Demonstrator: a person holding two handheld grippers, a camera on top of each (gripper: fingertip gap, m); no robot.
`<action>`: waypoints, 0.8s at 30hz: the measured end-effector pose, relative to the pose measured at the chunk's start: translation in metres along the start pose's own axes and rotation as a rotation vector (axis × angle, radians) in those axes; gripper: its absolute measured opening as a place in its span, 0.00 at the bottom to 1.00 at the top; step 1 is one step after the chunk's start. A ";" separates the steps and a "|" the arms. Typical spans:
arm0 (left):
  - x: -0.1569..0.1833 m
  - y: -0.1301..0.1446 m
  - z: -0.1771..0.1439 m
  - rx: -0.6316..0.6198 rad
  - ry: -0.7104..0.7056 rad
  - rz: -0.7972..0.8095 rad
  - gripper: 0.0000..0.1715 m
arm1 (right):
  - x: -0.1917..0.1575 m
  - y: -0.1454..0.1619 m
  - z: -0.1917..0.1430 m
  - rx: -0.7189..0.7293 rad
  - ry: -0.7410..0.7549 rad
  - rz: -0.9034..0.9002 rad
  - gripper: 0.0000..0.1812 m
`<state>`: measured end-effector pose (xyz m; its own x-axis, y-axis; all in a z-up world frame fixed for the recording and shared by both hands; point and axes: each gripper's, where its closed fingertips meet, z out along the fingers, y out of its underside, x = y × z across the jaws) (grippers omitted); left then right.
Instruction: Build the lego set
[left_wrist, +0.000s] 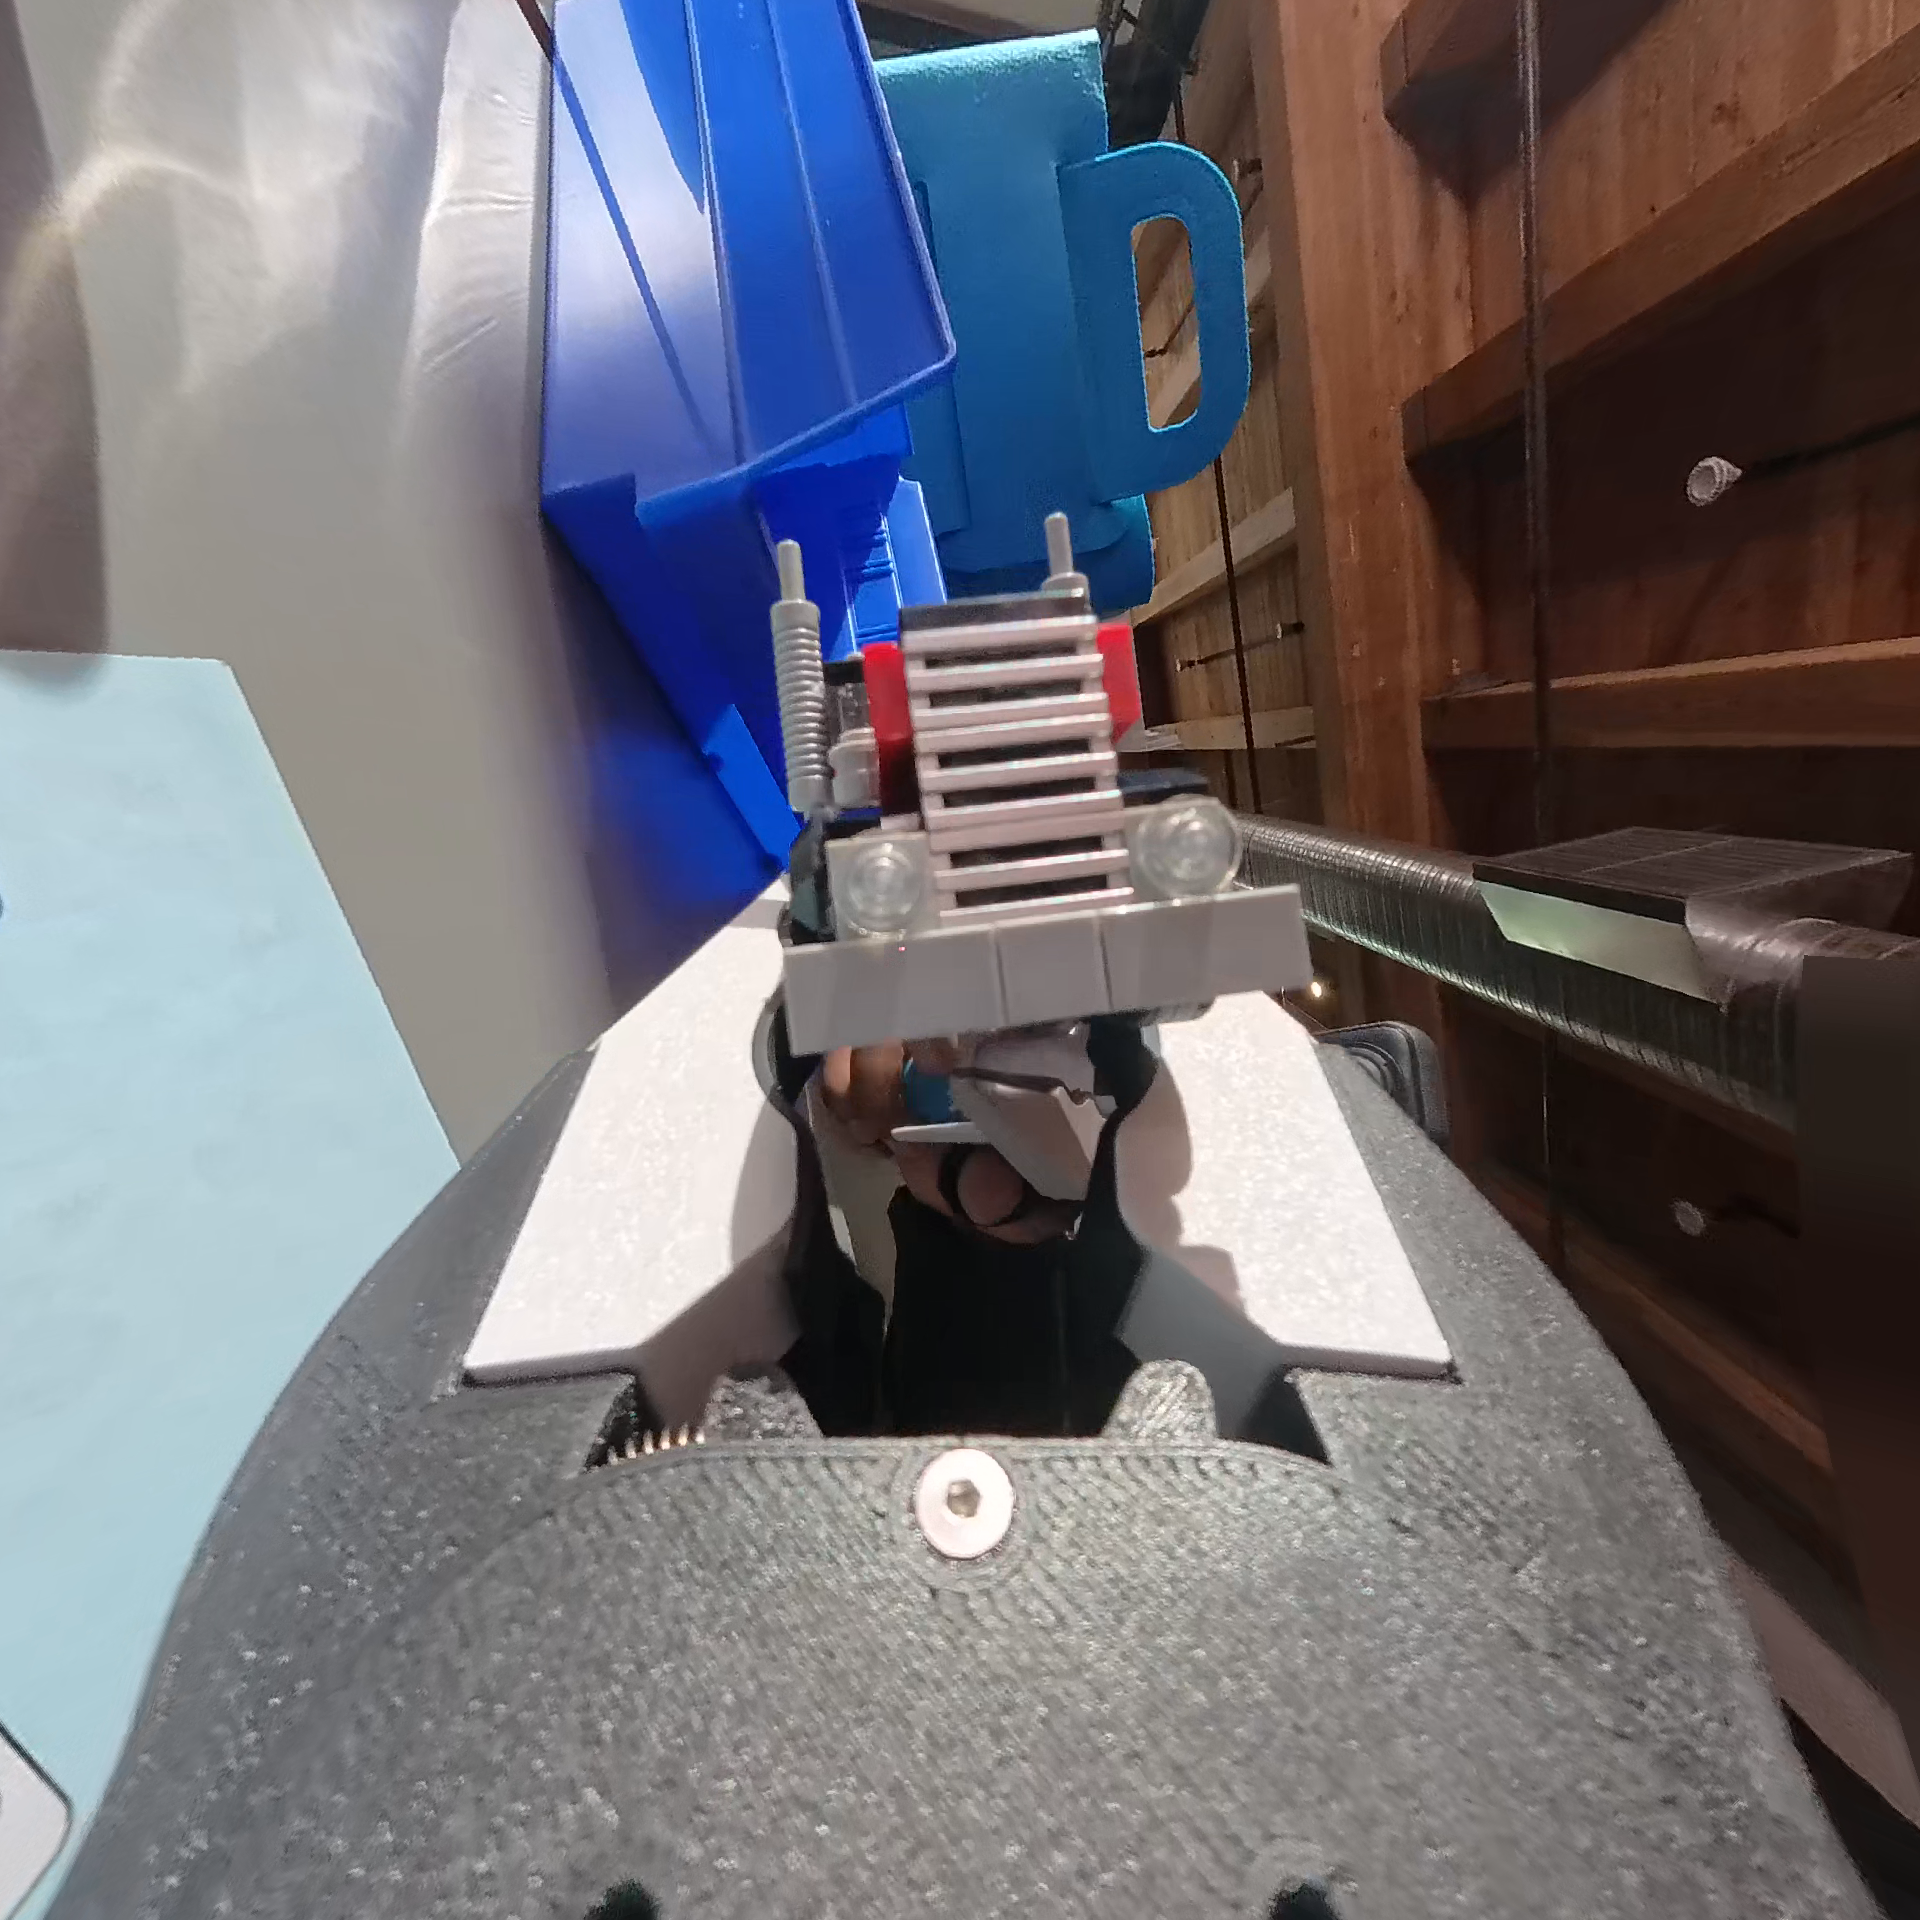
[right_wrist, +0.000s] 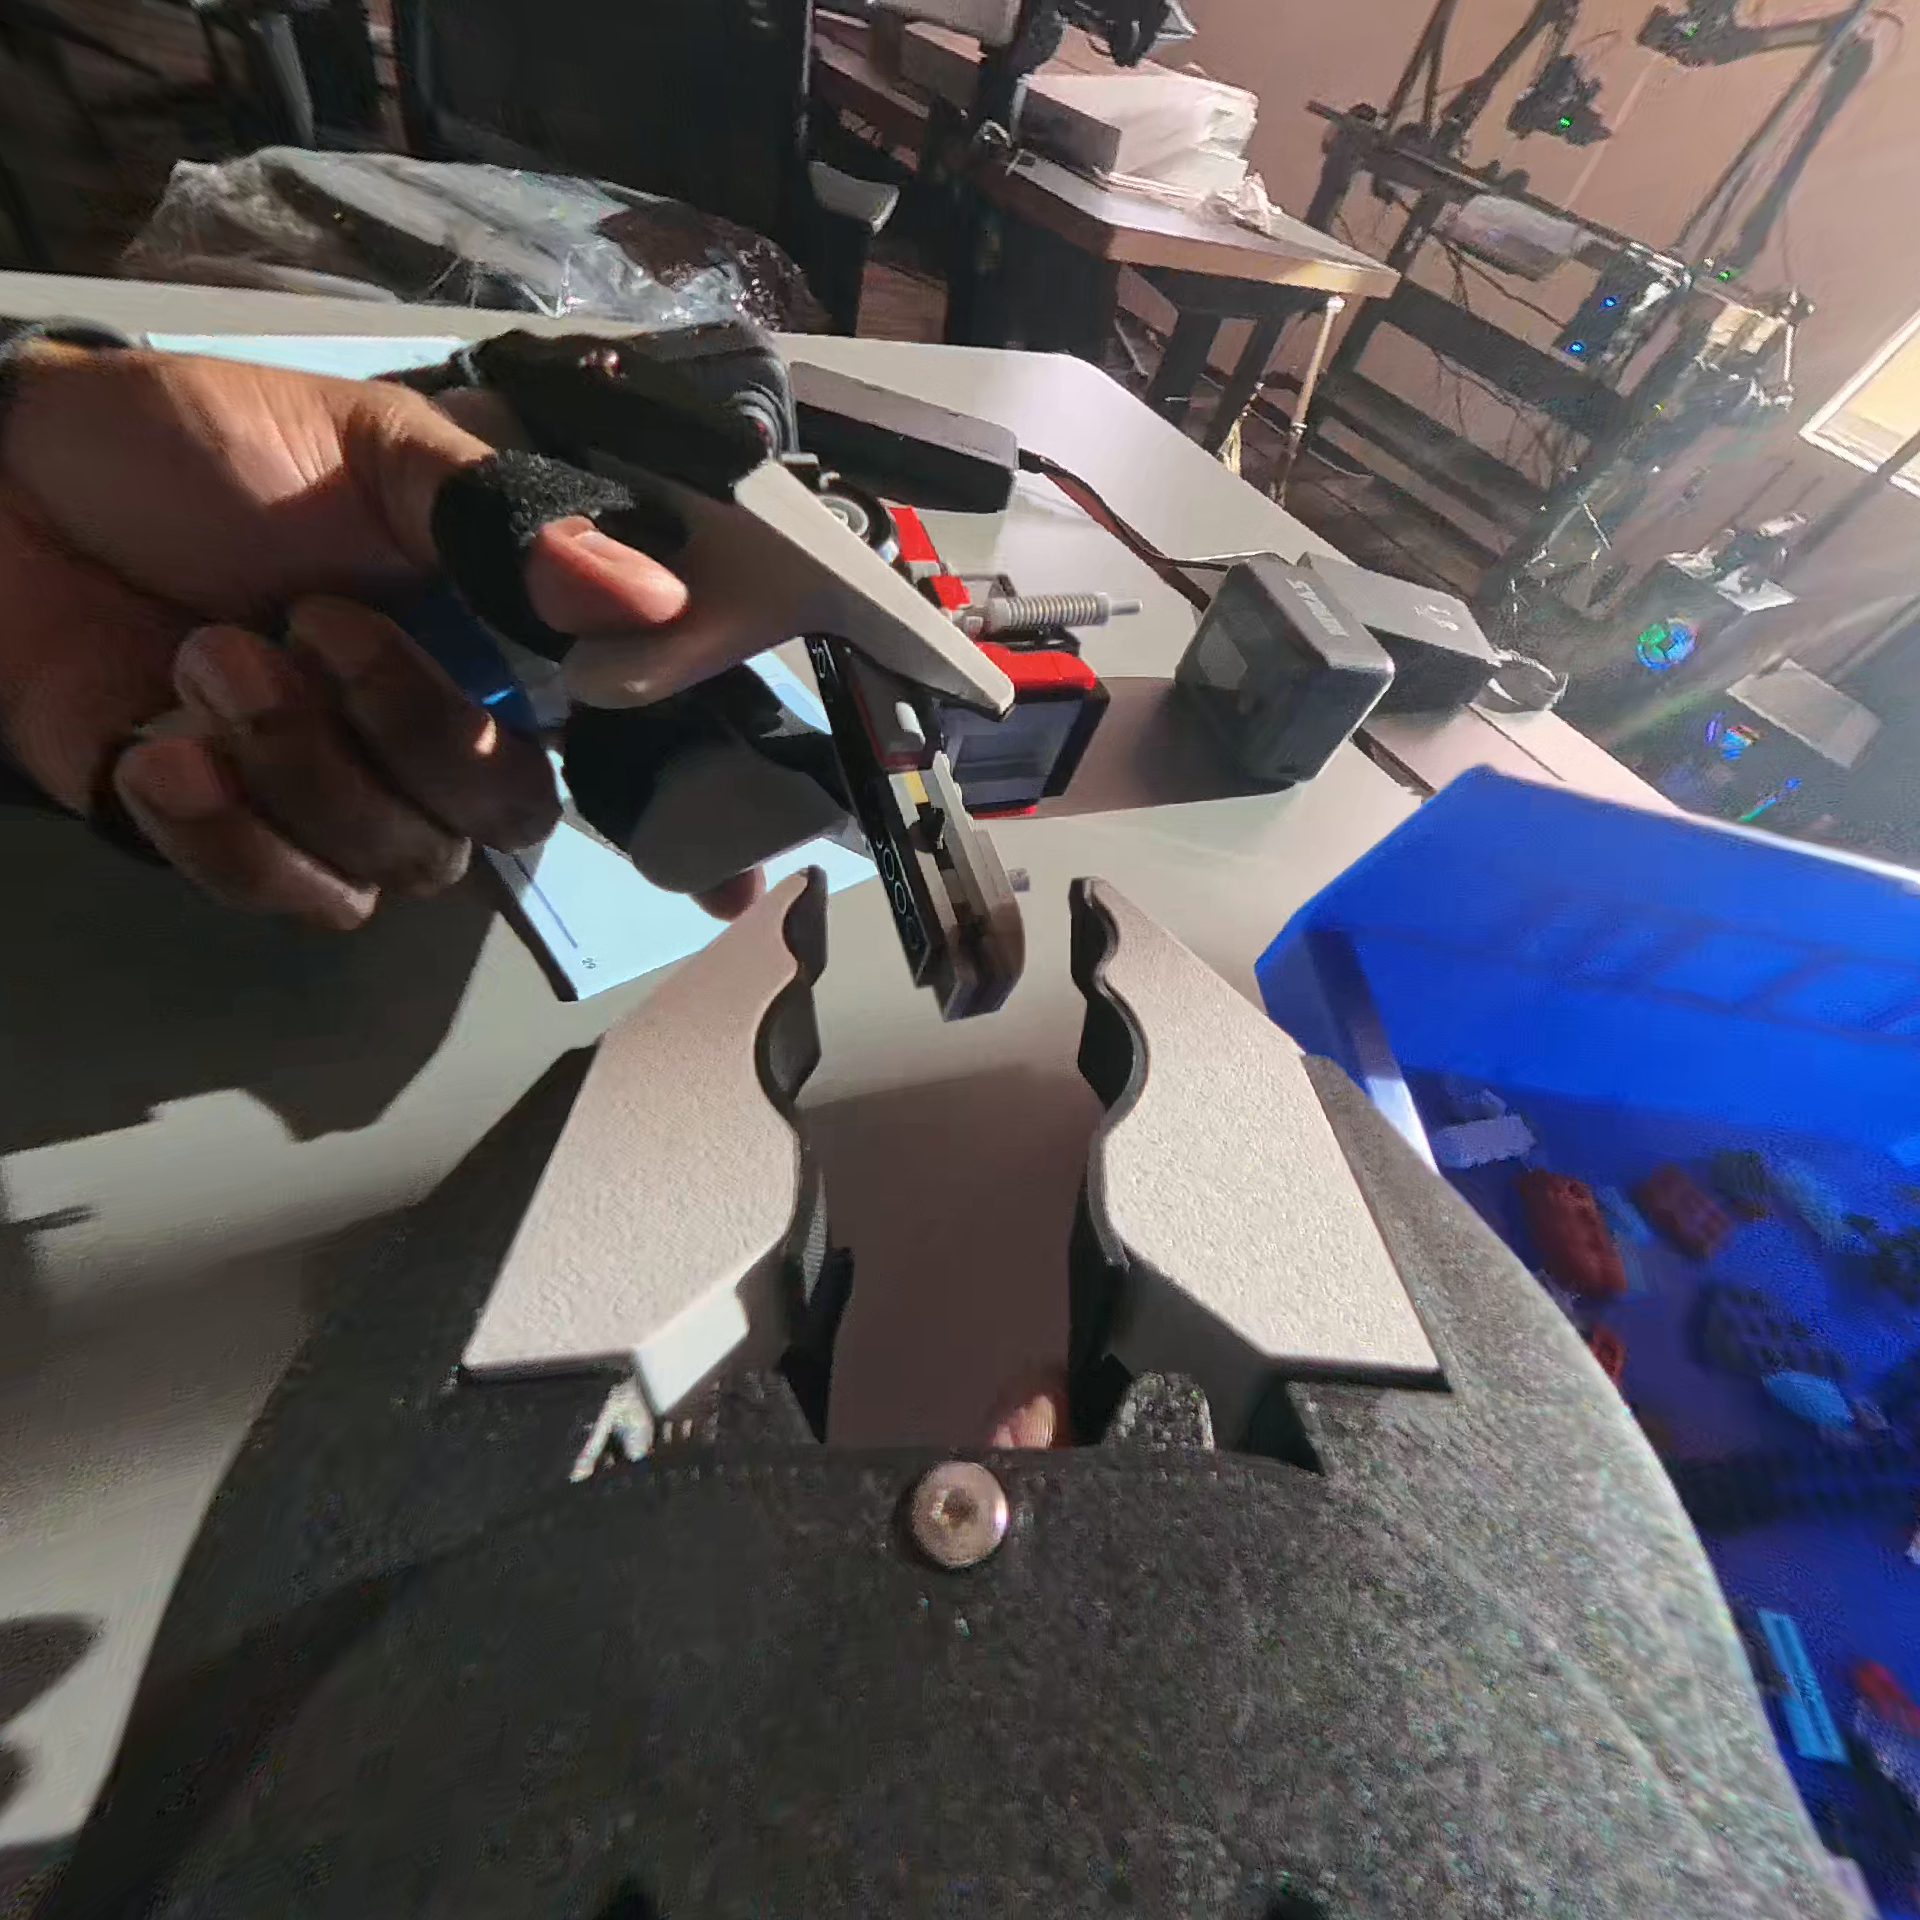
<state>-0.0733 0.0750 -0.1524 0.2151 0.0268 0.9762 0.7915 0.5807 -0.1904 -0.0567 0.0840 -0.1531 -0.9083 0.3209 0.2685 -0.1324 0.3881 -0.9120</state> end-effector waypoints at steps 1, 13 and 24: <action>0.001 0.000 0.000 -0.005 0.006 0.002 0.29 | 0.001 0.002 0.003 -0.015 -0.002 -0.028 0.26; 0.007 0.009 0.007 -0.097 0.025 0.086 0.34 | 0.001 0.002 0.004 0.059 0.053 -0.166 0.15; 0.013 0.008 0.009 0.001 0.064 0.014 0.30 | 0.001 -0.003 0.005 0.089 0.199 -0.271 0.14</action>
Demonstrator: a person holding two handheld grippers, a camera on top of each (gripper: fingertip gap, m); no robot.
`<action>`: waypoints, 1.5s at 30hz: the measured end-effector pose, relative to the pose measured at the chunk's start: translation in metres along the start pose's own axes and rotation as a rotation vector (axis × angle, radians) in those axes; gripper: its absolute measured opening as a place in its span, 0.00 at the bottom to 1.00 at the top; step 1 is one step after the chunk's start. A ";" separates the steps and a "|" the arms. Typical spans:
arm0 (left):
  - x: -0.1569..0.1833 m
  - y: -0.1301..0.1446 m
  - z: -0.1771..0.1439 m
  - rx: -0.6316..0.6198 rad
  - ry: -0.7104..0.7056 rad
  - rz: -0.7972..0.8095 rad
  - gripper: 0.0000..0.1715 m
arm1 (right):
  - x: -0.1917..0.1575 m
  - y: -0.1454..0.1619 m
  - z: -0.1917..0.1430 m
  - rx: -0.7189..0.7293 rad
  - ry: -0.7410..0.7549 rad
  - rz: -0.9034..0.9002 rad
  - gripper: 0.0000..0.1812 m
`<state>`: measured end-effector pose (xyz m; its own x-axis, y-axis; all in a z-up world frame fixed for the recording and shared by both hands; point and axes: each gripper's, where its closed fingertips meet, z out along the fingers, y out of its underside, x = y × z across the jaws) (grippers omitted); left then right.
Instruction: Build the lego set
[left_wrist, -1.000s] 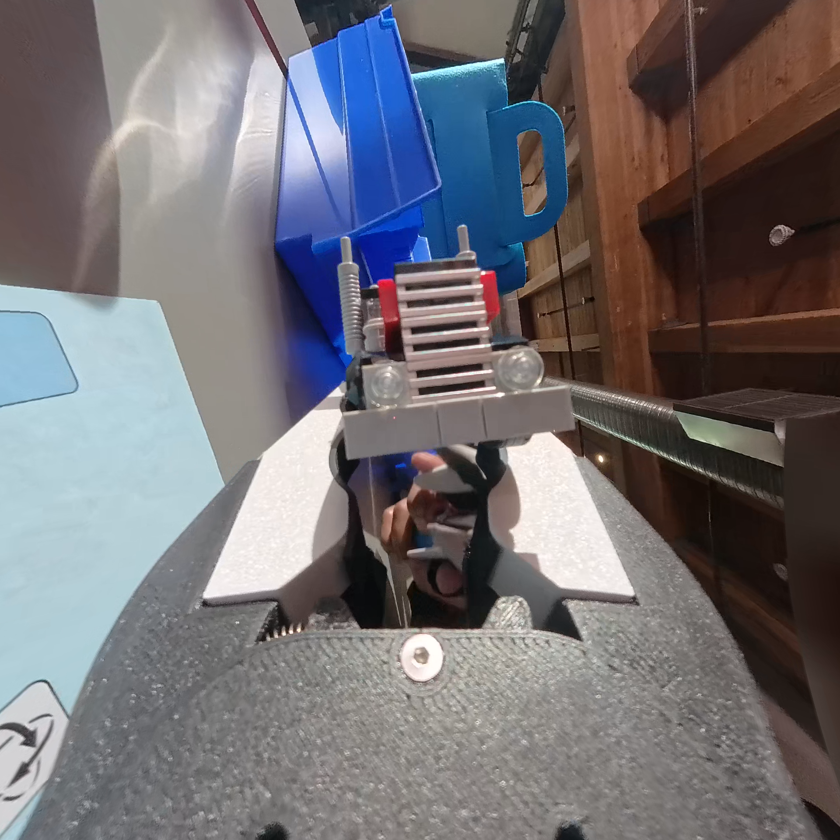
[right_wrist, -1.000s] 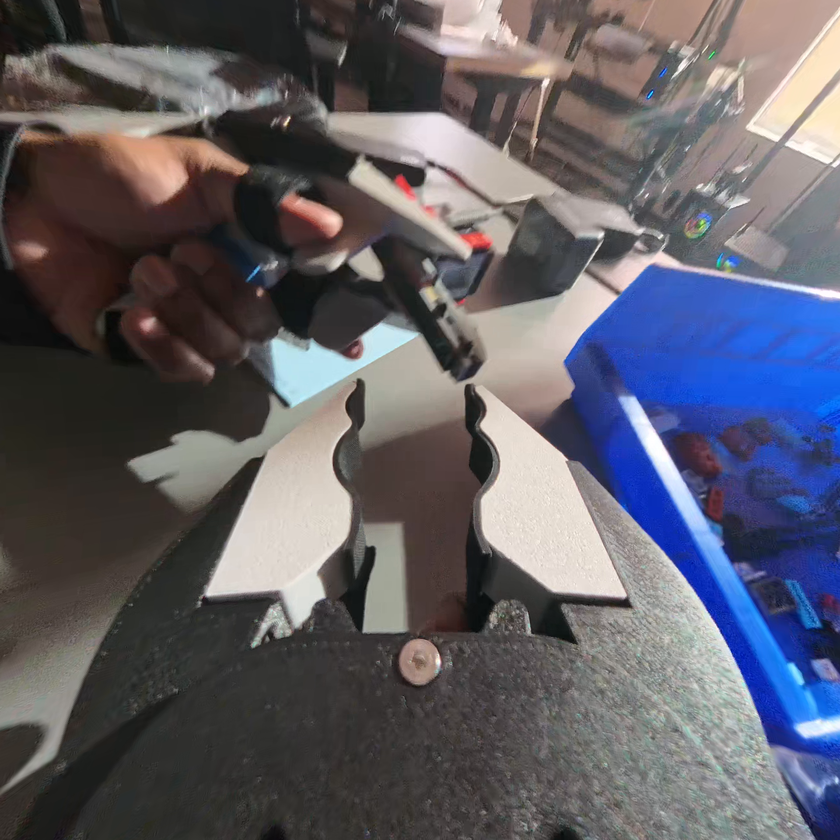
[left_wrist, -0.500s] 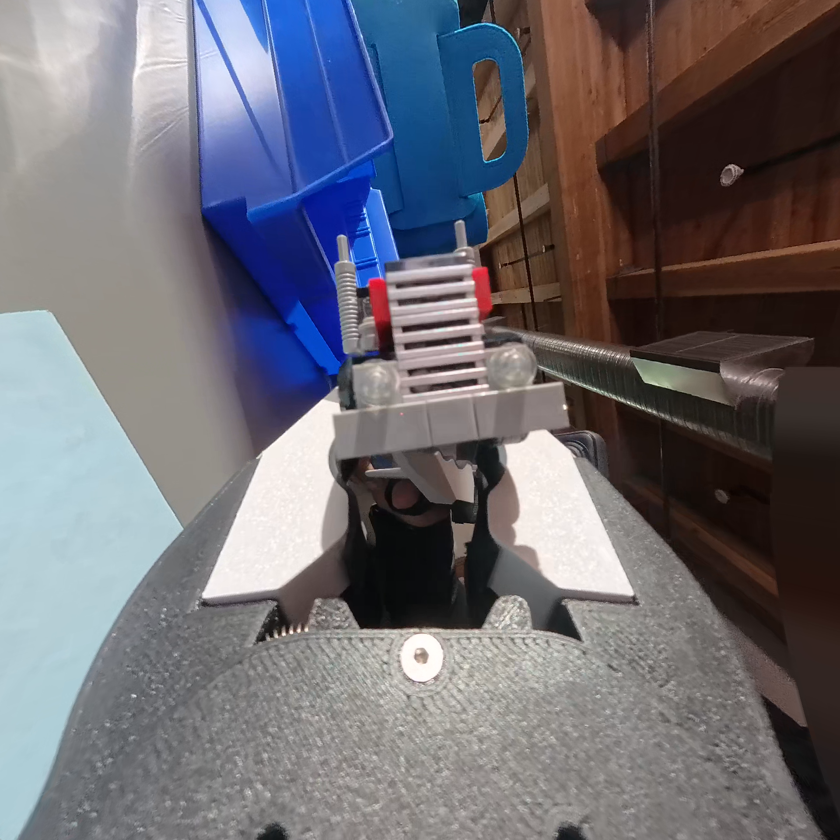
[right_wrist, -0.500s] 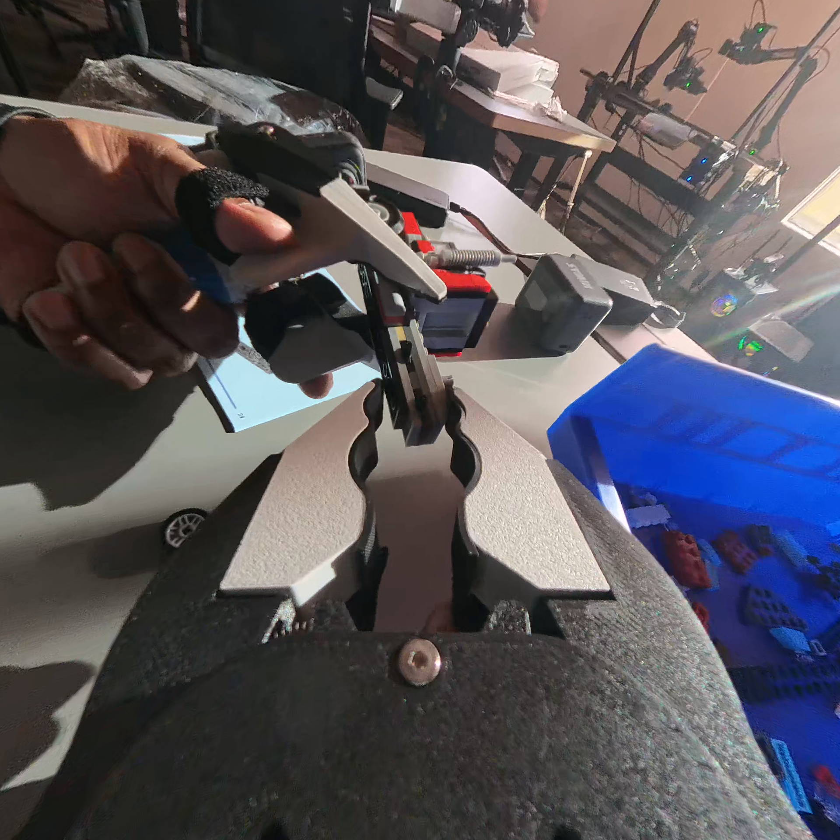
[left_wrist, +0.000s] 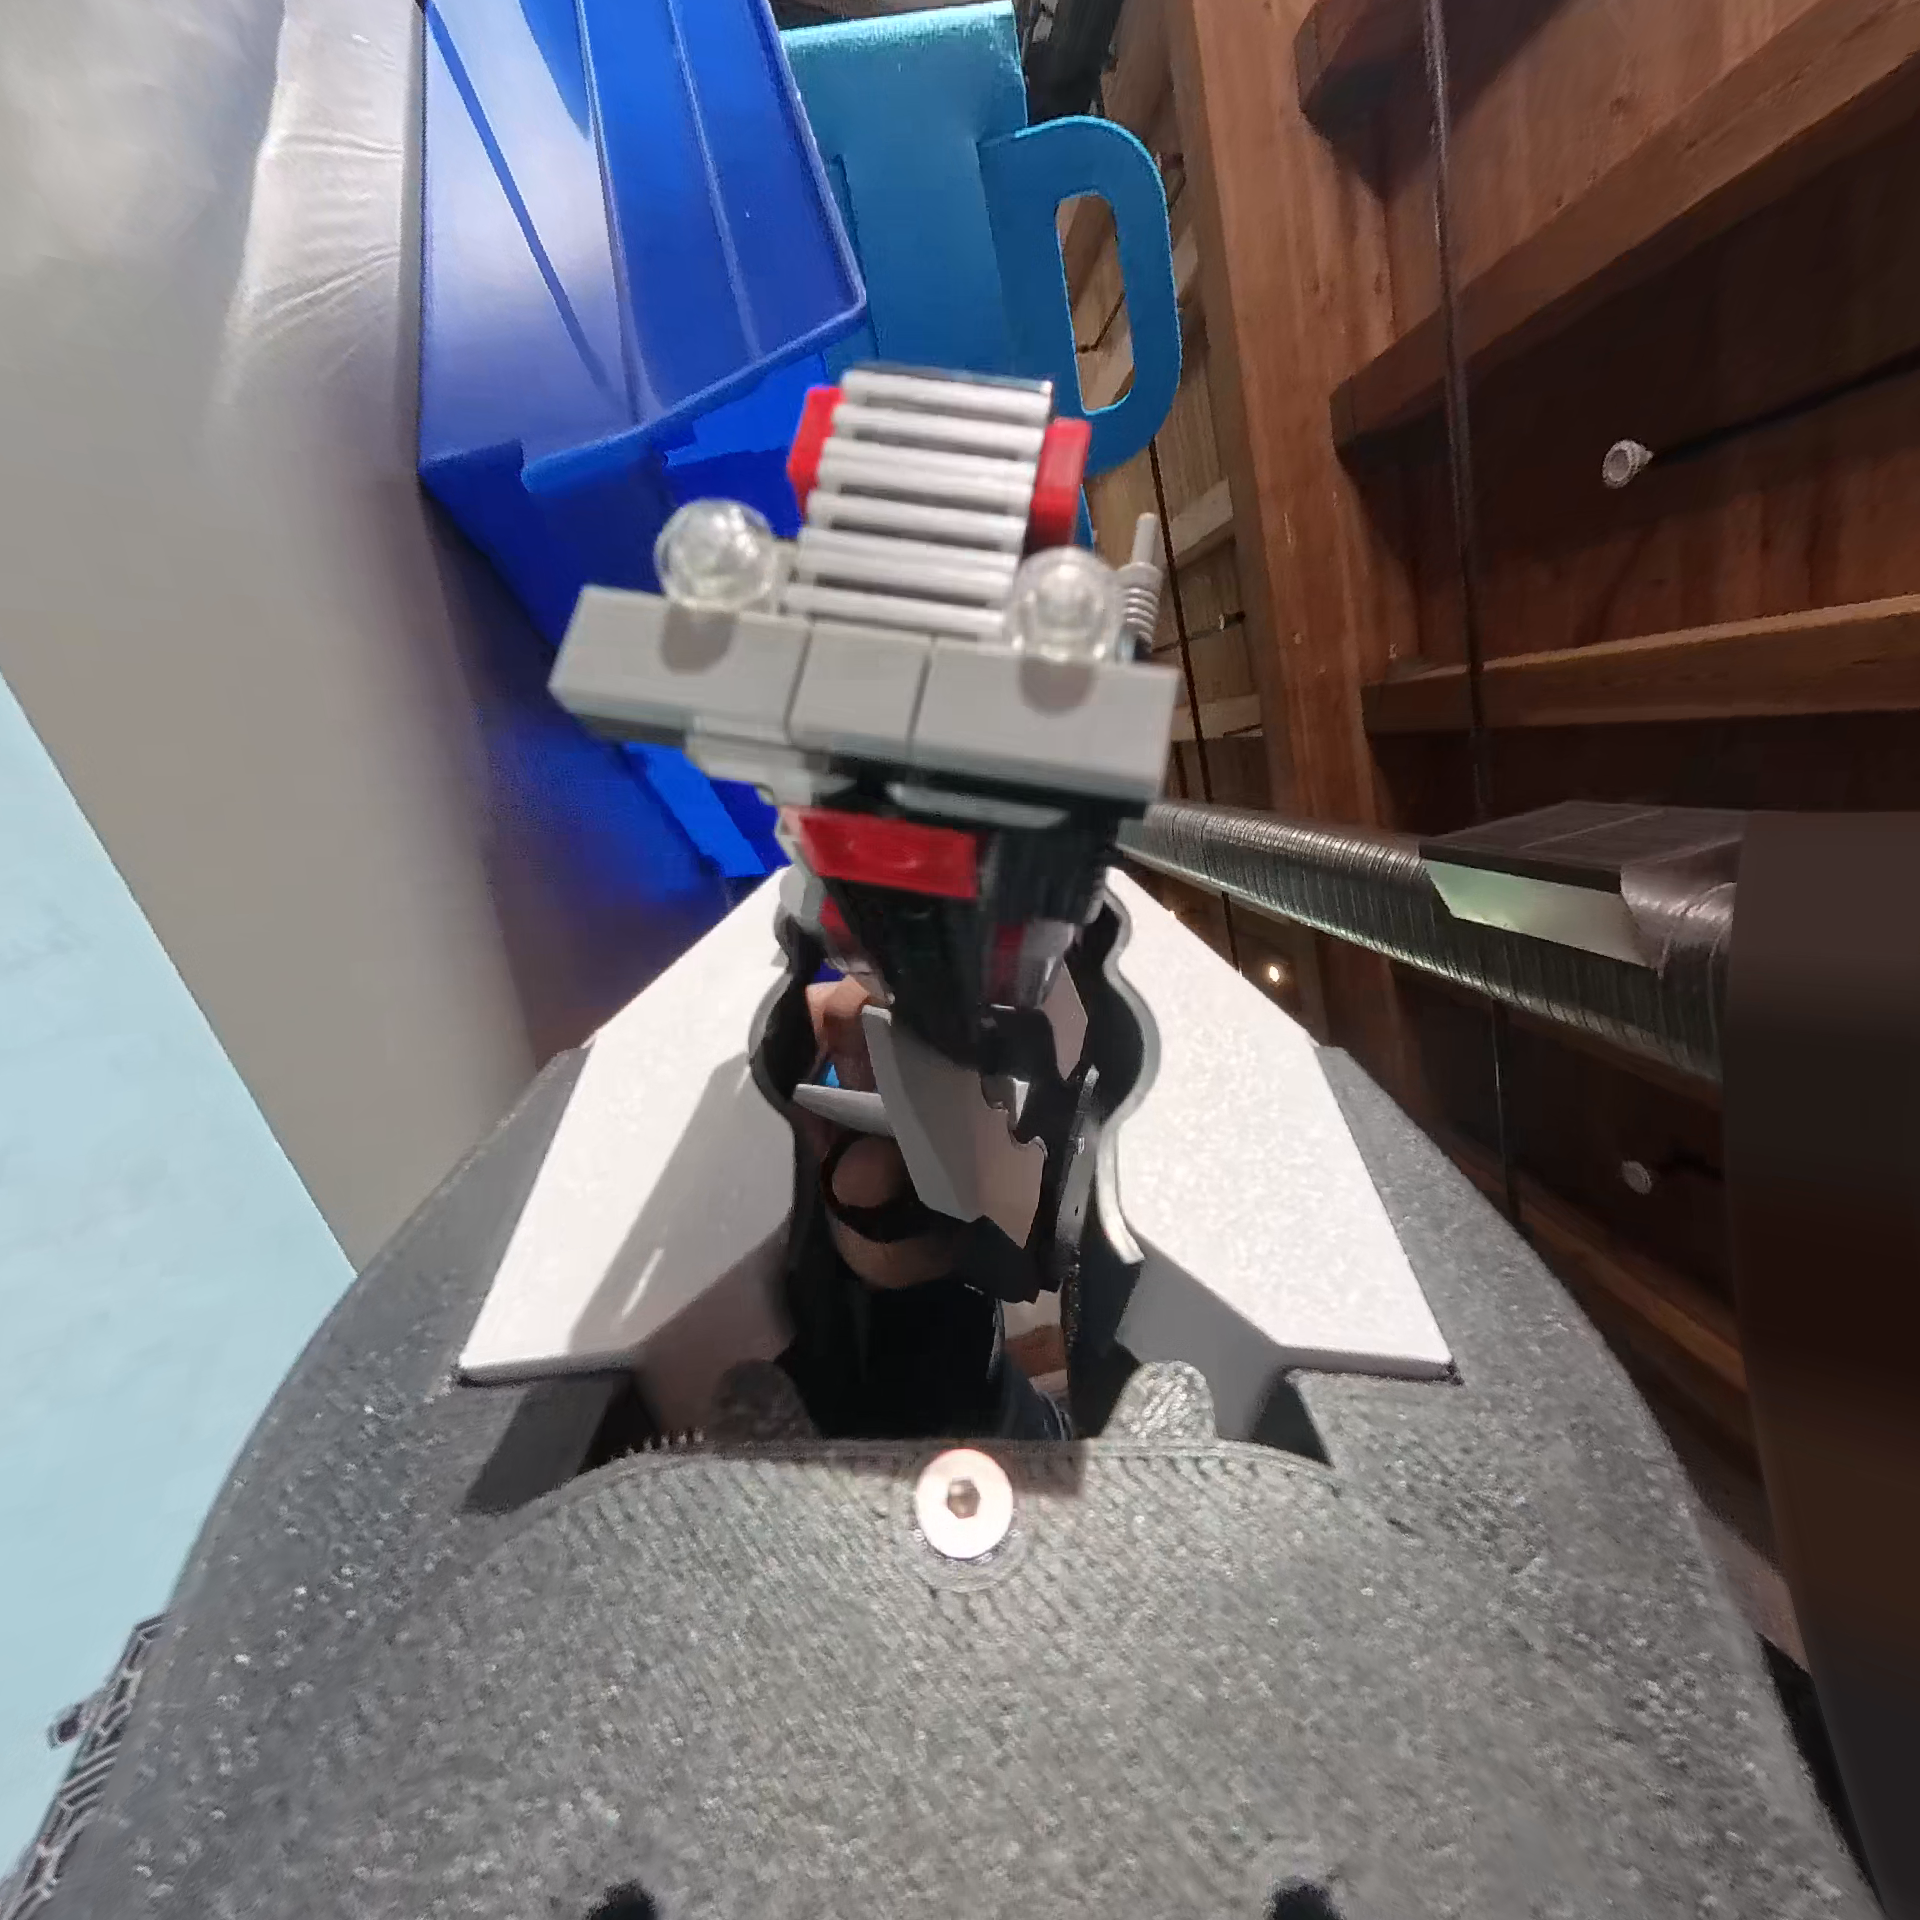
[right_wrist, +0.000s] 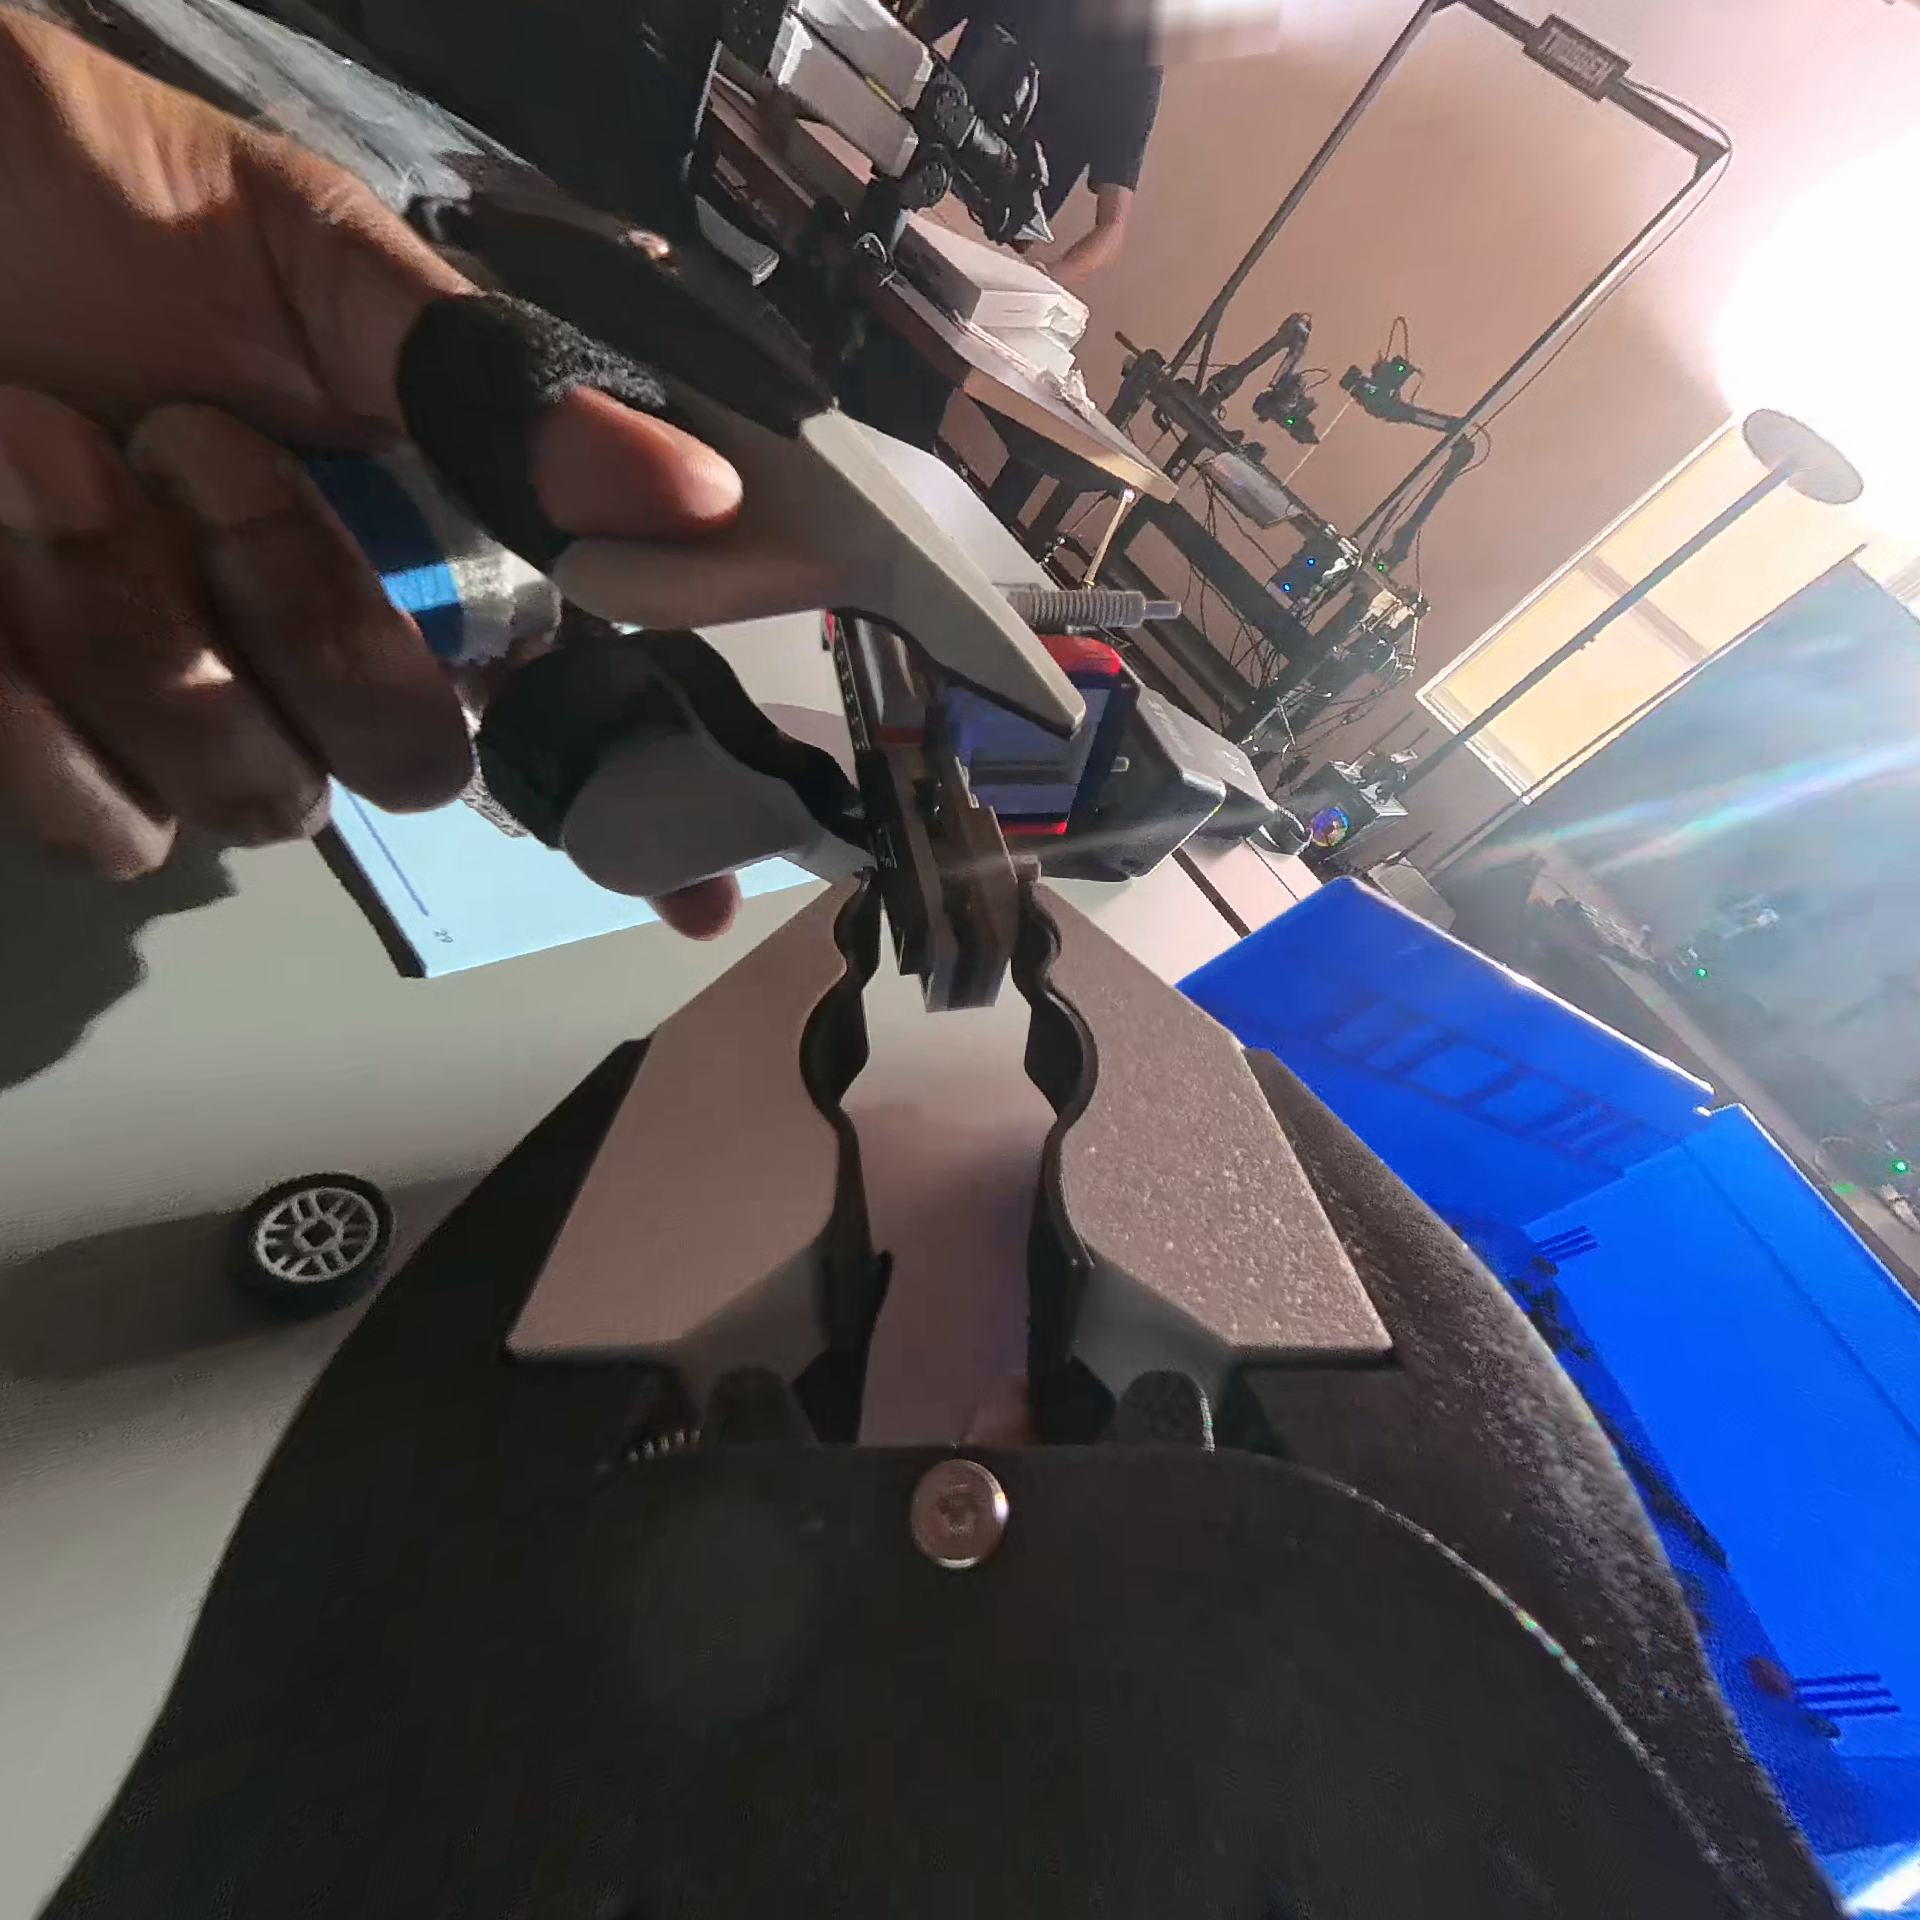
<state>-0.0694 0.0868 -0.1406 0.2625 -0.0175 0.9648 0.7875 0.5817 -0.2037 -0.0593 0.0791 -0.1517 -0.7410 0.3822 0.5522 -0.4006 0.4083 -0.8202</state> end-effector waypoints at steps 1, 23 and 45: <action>0.000 -0.002 0.000 0.019 0.005 0.004 0.30 | 0.000 0.000 0.001 -0.003 0.008 0.015 0.14; 0.016 -0.032 -0.014 0.289 0.169 -0.044 0.35 | -0.010 -0.024 0.005 0.061 0.068 0.111 0.12; 0.020 -0.032 -0.015 0.288 0.202 -0.061 0.35 | -0.026 -0.033 0.007 0.102 0.010 0.126 0.12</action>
<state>-0.0813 0.0557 -0.1168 0.3475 -0.2032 0.9154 0.6229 0.7798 -0.0634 -0.0305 0.0504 -0.1401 -0.7836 0.4339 0.4447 -0.3574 0.2707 -0.8939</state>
